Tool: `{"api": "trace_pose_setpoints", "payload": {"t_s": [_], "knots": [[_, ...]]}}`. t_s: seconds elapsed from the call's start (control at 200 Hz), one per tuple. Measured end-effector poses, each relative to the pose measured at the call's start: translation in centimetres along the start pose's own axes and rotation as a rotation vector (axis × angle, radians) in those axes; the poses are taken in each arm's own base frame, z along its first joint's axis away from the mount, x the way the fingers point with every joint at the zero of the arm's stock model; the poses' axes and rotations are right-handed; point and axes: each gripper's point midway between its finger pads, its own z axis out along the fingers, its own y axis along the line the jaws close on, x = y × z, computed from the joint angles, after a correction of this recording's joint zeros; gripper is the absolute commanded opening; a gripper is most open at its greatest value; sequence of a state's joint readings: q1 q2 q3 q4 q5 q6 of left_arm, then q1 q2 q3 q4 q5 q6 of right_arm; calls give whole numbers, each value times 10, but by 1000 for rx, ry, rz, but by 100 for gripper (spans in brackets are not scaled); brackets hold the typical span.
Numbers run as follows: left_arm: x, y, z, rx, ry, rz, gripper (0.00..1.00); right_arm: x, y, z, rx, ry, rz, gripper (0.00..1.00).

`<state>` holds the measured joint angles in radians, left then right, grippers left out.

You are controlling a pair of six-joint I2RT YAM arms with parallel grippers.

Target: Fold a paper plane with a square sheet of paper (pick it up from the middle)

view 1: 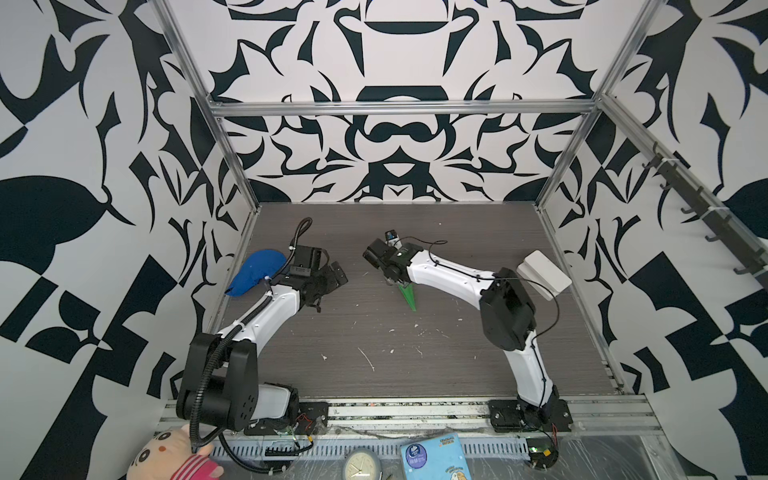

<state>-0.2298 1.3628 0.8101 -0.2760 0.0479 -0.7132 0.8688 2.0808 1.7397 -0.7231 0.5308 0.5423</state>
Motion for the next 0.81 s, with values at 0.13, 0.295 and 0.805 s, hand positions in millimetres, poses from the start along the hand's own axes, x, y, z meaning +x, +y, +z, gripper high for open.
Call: {"api": "trace_pose_setpoints", "payload": {"t_s": [0.13, 0.295, 0.805], "knots": [[4, -17, -5, 102, 15, -38, 99, -19, 24, -25, -220, -62, 62, 0], [6, -38, -13, 238, 21, -104, 100, -35, 54, -40, -471, -102, 155, 0], [12, -71, -13, 393, 41, -152, 88, 21, 55, 33, -635, 94, 434, 0]]}}
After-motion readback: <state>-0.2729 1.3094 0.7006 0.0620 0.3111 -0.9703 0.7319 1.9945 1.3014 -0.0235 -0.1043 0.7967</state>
